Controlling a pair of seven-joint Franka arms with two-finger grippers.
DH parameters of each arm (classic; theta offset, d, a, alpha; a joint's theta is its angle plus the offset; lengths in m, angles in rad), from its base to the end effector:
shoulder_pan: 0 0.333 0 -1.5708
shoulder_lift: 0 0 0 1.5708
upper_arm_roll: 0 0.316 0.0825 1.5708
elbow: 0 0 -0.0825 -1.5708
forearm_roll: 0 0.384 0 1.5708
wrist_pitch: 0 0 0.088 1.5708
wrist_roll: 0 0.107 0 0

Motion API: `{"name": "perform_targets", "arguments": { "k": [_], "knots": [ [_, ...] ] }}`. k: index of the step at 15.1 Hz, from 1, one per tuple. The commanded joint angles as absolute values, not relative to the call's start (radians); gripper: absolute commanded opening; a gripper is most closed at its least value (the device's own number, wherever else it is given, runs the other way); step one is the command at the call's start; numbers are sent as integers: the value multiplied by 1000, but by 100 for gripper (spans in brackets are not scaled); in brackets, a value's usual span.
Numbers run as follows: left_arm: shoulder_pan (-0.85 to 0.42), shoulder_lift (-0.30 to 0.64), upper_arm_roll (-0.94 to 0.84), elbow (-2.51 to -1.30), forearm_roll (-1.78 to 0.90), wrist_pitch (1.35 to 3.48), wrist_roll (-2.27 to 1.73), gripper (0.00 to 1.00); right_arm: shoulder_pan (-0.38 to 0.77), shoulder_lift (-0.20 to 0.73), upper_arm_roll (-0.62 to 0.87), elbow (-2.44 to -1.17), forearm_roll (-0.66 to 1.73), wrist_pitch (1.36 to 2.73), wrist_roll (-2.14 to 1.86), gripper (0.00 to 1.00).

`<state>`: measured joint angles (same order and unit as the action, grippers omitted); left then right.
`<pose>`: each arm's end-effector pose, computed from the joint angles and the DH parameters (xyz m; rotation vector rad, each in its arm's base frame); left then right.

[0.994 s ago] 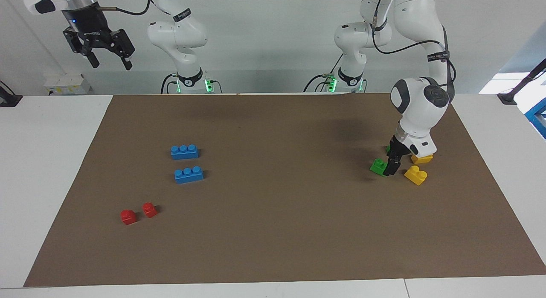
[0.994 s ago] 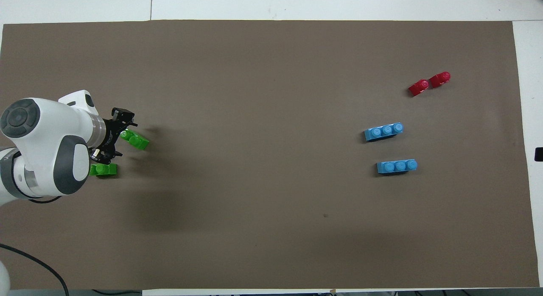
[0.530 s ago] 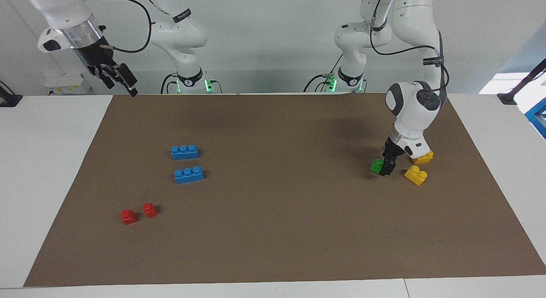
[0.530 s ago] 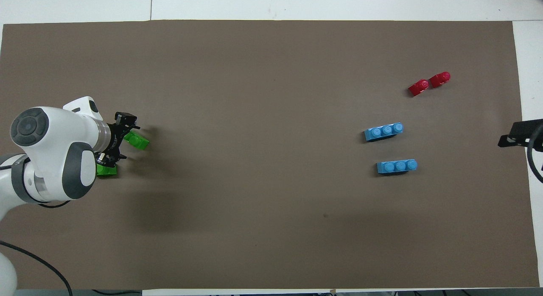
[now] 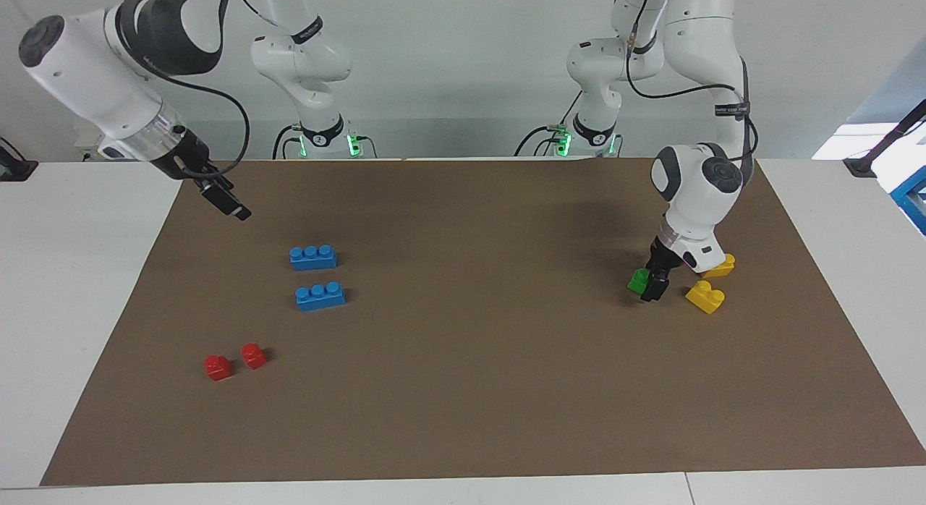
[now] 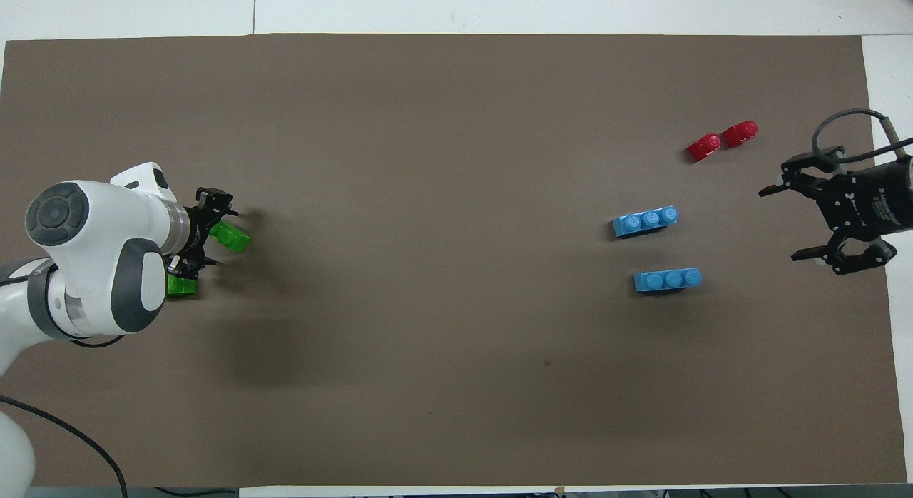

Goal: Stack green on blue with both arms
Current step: 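Lift the green brick with the left gripper while the right gripper reaches the blue brick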

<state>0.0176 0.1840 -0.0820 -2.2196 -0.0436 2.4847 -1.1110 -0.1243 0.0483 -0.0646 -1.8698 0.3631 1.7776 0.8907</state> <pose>0.5536 -0.0352 0.3008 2.6230 1.5759 0.0674 0.5568 -0.0746 0.4785 -2.3615 1.5817 0.3584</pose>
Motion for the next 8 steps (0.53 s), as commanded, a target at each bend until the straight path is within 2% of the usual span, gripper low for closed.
{"name": "perform_targets", "arguments": {
  "k": [1, 6, 7, 8],
  "knots": [
    [12, 190, -75, -2207, -46, 2494, -1109, 98, -138, 123, -54, -1861, 470, 1839, 1055, 99],
    [17, 190, -75, -2207, -46, 2496, -1103, 91, -103, 198, -43, -1867, 503, 1900, 1100, 100],
    [18, 190, -75, -2209, -46, 2497, -1103, 85, -103, 202, -43, -1870, 503, 1911, 1098, 100],
    [18, 190, -75, -2207, -46, 2497, -1103, 61, -101, 212, -41, -1876, 503, 1917, 1097, 100]
  ]
}}
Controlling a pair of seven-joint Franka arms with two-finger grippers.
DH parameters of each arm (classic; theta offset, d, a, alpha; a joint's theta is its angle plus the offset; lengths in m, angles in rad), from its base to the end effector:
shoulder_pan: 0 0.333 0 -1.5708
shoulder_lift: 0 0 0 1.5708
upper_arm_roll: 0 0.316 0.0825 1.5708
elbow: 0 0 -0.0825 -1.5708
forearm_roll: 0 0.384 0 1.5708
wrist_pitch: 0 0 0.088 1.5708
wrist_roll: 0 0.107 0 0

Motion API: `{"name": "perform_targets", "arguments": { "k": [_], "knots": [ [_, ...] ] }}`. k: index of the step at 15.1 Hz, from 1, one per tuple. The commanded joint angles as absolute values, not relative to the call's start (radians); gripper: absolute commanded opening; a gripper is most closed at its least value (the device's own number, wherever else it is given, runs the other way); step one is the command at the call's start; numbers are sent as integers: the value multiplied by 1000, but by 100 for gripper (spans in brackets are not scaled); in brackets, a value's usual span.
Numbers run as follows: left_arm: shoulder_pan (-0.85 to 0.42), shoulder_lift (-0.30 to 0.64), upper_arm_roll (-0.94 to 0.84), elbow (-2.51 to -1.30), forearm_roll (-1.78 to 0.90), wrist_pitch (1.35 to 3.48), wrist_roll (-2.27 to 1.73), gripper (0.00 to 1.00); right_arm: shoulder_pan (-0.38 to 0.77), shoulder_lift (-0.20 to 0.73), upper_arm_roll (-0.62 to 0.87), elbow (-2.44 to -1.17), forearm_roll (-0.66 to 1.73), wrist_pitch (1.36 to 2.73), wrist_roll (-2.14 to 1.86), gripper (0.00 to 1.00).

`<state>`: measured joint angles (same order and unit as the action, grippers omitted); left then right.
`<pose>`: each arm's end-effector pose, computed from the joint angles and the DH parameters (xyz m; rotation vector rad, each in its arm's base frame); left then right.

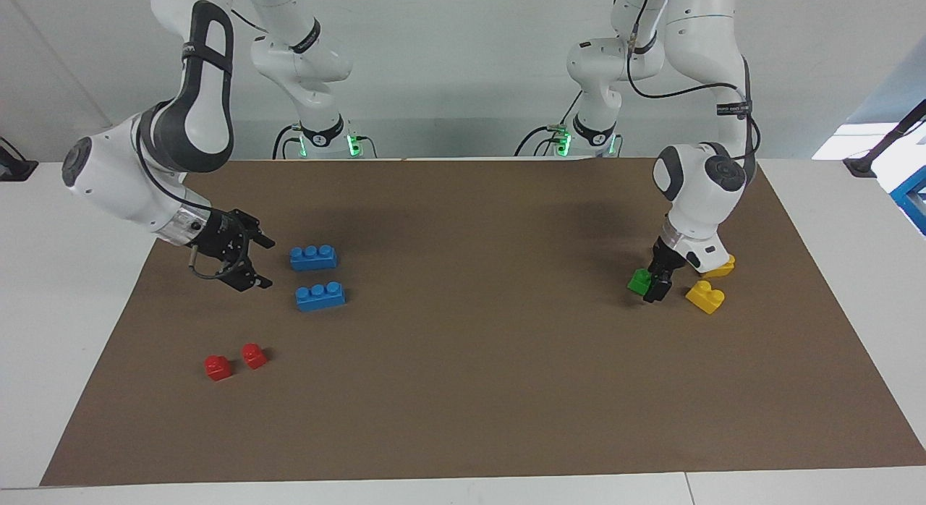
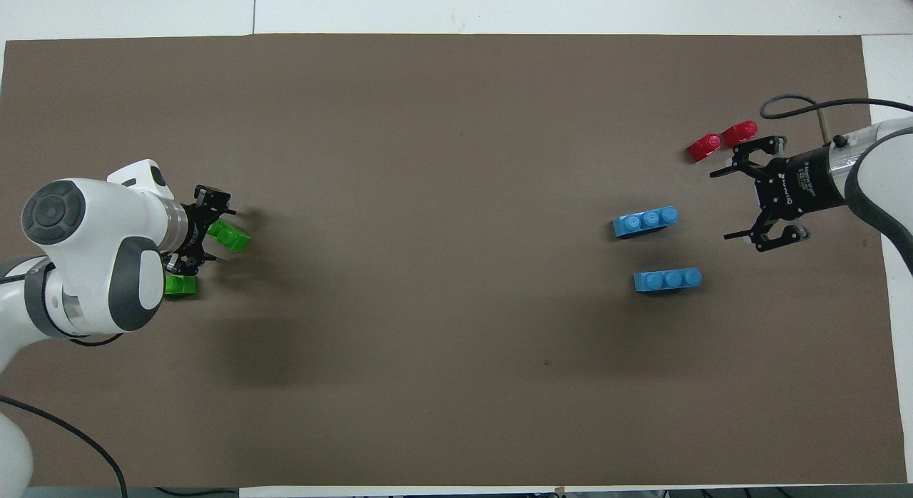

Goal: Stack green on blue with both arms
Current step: 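Lift the green brick with the left gripper while the right gripper reaches the blue brick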

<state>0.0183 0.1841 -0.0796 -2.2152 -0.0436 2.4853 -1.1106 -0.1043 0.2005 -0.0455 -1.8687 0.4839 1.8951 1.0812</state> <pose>0.5552 -0.0336 0.3026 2.6188 1.5781 0.0740 0.5913 -0.0535 0.4017 -2.1070 1.8259 0.4919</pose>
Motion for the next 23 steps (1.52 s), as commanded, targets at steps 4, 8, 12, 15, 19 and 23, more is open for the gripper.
{"name": "perform_targets", "arguments": {
  "k": [4, 8, 12, 15, 19, 23],
  "knots": [
    [21, 190, -77, -2207, -46, 2503, -1094, 0, -80, 247, -41, -1893, 505, 1956, 1065, 100],
    [20, 190, -77, -2200, -46, 2502, -1088, 0, -77, 293, -41, -1887, 520, 1999, 1016, 100],
    [9, 189, -78, -2142, -46, 2436, -1092, 0, -63, 318, -40, -1890, 534, 2052, 1011, 100],
    [-24, 189, -77, -2041, -46, 2291, -1103, 0, -52, 321, -40, -1902, 541, 2066, 988, 100],
    [-84, 183, -78, -1916, -46, 2126, -1216, 0, -52, 318, -40, -1940, 541, 2104, 925, 100],
    [-175, 178, -78, -1758, -45, 1932, -1415, 0, -52, 318, -40, -1962, 541, 2125, 905, 100]
  ]
}}
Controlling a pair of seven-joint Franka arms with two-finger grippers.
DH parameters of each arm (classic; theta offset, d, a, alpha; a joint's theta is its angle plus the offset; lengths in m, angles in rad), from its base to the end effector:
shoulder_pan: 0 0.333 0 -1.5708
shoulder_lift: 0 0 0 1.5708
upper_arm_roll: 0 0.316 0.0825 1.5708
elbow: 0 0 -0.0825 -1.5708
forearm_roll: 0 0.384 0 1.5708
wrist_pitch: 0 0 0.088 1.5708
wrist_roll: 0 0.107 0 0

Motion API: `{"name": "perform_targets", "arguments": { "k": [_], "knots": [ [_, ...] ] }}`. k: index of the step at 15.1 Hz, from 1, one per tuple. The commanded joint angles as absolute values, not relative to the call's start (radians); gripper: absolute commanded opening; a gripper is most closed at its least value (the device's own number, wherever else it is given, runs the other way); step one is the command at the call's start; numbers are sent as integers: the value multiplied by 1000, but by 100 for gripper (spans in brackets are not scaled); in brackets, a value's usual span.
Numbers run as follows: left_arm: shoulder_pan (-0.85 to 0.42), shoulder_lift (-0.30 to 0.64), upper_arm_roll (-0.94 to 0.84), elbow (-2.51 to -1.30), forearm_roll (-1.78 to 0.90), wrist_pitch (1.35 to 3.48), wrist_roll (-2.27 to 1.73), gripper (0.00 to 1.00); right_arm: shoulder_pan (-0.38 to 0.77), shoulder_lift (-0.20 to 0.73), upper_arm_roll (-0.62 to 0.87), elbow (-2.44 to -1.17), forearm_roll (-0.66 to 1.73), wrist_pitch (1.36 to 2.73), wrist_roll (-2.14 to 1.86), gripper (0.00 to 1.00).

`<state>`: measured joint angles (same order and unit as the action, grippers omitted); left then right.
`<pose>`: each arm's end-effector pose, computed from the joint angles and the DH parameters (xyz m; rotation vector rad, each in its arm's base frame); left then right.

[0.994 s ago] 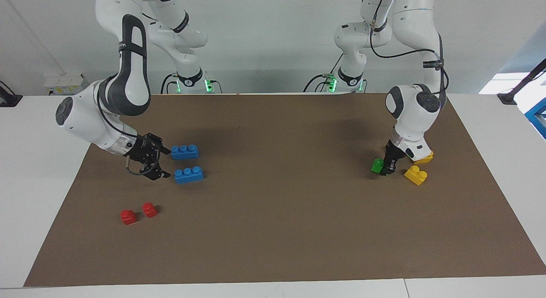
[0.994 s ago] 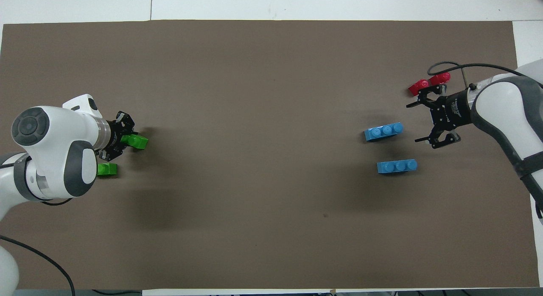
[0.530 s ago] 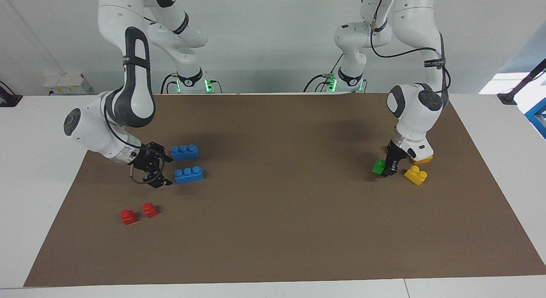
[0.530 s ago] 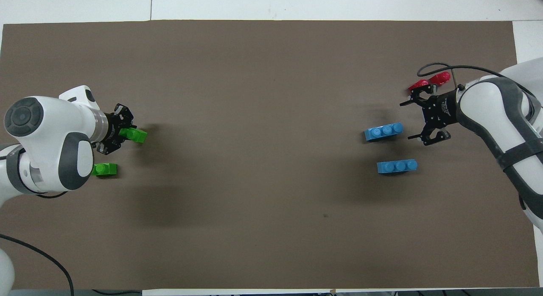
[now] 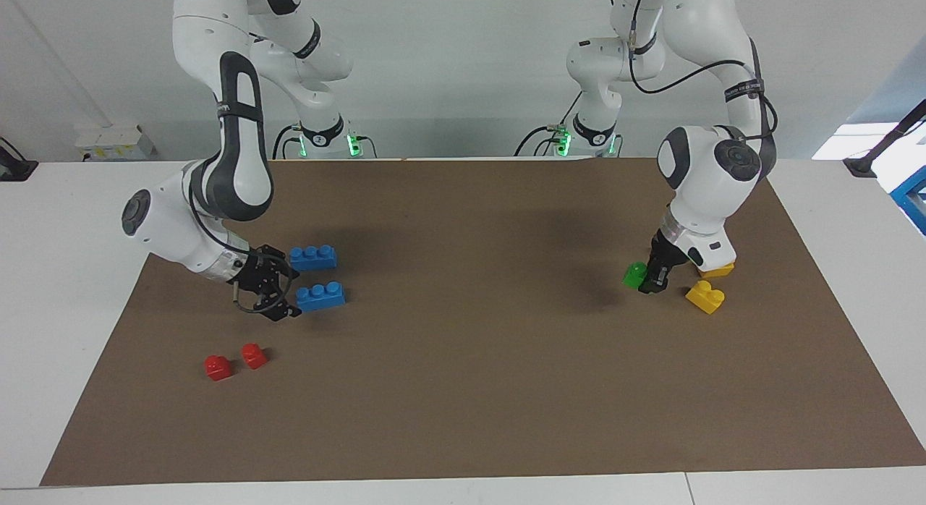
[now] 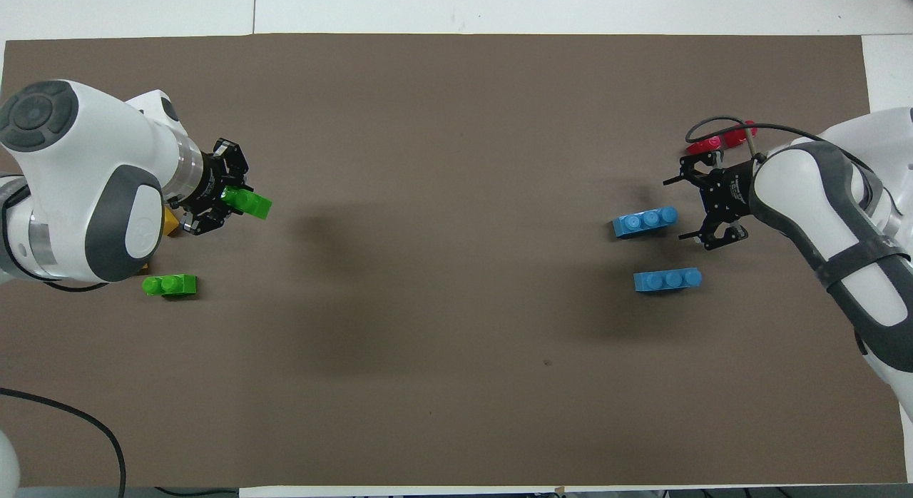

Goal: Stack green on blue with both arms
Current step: 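Lift the green brick with the left gripper while the right gripper reaches the blue brick, then lower the right gripper onto the farther blue brick and grasp it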

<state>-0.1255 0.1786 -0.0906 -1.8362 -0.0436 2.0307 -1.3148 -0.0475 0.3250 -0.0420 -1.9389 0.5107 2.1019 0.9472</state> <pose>0.5950 -0.1306 0.4338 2.6186 1.6405 -0.0408 0.6004 -0.0295 0.3090 -2.2049 1.7358 0.4414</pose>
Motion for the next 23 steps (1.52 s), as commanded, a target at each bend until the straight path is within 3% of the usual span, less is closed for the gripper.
{"name": "perform_targets", "arguments": {
  "k": [1, 8, 23],
  "knots": [
    [-202, 178, -78, -1731, -43, 1899, -1487, 0, -52, 316, -40, -1968, 541, 2125, 893, 100],
    [-350, 178, -80, -1706, 43, 1836, -1928, 0, -51, 318, -40, -1990, 541, 2177, 874, 100],
    [-354, 173, -86, -1706, 34, 1844, -1942, 0, -6, 322, -38, -2033, 555, 2264, 884, 100]
  ]
}}
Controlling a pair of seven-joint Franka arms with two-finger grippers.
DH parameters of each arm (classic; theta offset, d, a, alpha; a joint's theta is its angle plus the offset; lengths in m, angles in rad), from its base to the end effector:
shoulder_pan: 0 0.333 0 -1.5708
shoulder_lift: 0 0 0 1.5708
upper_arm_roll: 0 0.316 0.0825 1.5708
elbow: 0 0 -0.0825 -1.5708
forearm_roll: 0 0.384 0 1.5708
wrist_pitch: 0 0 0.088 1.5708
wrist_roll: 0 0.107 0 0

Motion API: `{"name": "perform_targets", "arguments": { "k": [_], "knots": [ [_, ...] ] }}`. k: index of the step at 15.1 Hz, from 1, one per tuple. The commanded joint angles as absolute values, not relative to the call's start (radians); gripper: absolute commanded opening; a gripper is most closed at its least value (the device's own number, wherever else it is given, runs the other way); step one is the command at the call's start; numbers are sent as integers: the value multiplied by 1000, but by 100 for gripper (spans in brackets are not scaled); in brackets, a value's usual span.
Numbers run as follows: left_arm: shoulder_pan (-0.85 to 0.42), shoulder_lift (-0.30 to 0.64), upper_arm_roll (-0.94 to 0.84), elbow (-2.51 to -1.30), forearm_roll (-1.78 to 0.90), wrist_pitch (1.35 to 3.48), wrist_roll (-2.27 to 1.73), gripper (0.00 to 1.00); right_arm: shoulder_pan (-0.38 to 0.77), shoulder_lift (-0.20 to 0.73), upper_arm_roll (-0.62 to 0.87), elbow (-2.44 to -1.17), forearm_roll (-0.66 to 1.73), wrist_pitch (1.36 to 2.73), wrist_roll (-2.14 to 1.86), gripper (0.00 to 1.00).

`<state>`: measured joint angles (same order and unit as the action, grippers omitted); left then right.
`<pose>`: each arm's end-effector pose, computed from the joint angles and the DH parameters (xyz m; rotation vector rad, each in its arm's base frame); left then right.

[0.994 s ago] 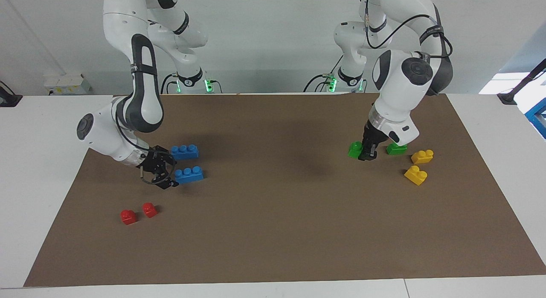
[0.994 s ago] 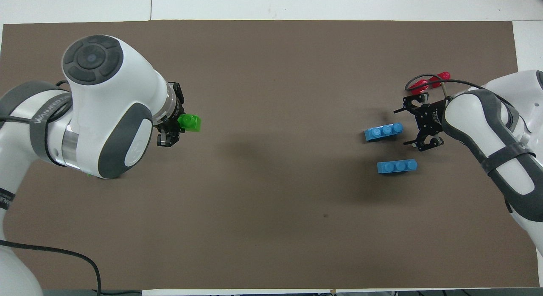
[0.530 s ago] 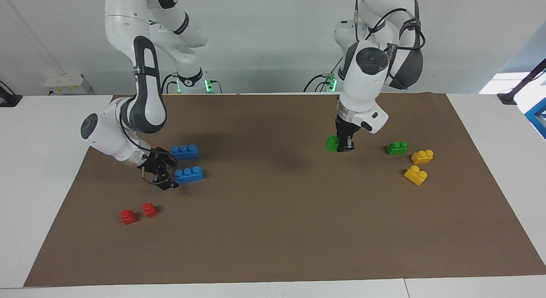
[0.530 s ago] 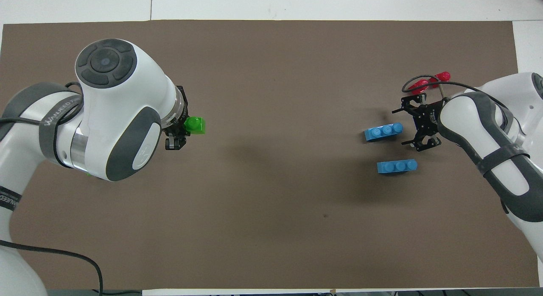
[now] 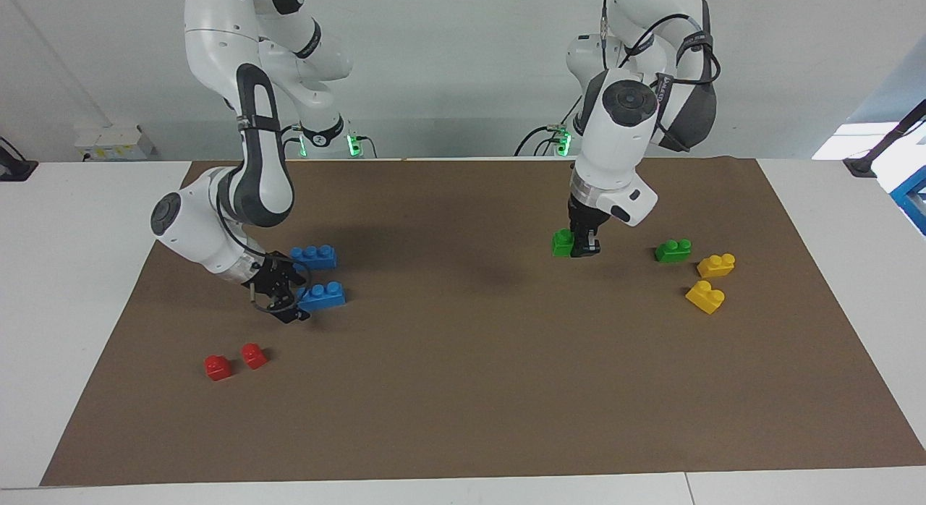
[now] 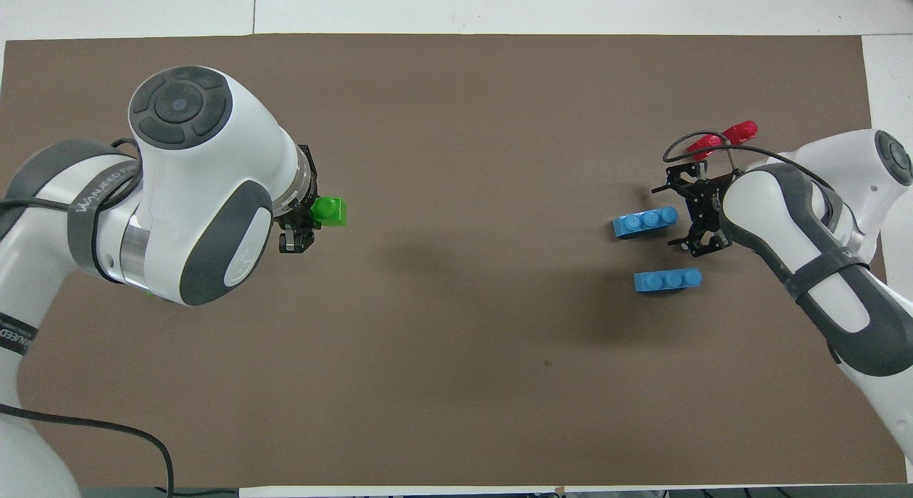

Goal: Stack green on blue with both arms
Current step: 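Lower the right gripper onto the farther blue brick and grasp it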

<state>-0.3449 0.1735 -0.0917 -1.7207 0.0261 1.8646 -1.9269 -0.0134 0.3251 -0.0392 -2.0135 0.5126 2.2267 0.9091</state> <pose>0.5557 -0.2536 0.4771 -2.2940 -2.1021 0.0040 0.5910 -0.0152 0.2854 -2.2482 1.7082 0.3612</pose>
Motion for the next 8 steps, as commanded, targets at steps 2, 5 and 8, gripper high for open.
{"name": "perform_targets", "arguments": {
  "k": [2, 5, 8],
  "knots": [
    [-354, 173, -86, -1704, 34, 1847, -1942, 0, 0, 322, -38, -2037, 566, 2269, 884, 97],
    [-354, 170, -86, -1704, 32, 1848, -1942, 0, 2, 321, -40, -2040, 566, 2267, 865, 76],
    [-354, 170, -86, -1704, 32, 1848, -1940, 0, 0, 319, -38, -2039, 566, 2243, 795, 26]
  ]
}}
